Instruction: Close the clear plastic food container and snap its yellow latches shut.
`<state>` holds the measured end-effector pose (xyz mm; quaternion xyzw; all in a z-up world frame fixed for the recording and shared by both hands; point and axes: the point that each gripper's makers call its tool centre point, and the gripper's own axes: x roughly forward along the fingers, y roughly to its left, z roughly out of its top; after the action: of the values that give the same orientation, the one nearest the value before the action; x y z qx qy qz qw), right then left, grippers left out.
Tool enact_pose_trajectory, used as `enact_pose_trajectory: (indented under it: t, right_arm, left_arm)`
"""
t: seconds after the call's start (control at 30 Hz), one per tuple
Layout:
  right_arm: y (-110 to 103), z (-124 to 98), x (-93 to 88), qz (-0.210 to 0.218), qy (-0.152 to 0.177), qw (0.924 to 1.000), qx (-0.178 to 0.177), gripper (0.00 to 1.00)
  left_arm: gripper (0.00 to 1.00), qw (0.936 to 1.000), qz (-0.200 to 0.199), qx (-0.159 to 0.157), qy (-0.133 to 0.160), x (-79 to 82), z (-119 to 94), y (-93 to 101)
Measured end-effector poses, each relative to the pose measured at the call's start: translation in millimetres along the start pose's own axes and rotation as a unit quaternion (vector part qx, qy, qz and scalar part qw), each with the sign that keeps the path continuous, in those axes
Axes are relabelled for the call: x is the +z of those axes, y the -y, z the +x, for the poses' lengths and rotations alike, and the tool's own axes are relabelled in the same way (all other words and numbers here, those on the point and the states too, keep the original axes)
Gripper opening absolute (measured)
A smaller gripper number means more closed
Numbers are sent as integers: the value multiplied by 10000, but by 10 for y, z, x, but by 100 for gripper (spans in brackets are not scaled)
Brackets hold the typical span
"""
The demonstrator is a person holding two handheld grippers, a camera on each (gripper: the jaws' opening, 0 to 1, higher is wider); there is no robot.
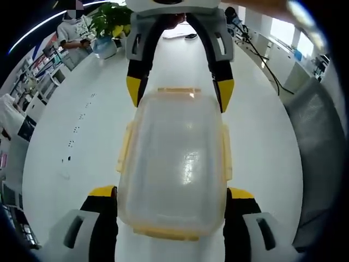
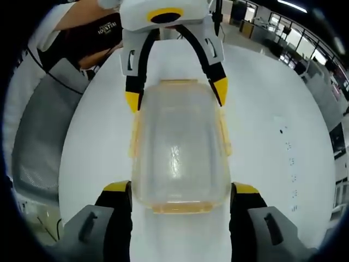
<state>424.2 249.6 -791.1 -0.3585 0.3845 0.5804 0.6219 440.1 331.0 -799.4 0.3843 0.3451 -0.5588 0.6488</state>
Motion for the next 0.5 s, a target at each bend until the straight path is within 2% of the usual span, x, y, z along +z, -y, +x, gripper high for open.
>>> enact_pose_trajectory:
  t: [0.33,0.5]
  right_arm:
    - [-33,6,-29,-29,-4,10000,-40,71]
    - [-39,8,1,73,125,9999,-57,74]
  left_arm:
    - [79,10000,-14,31,54,18,3,29]
    - [79,9997,-190,22,171,44,2,32]
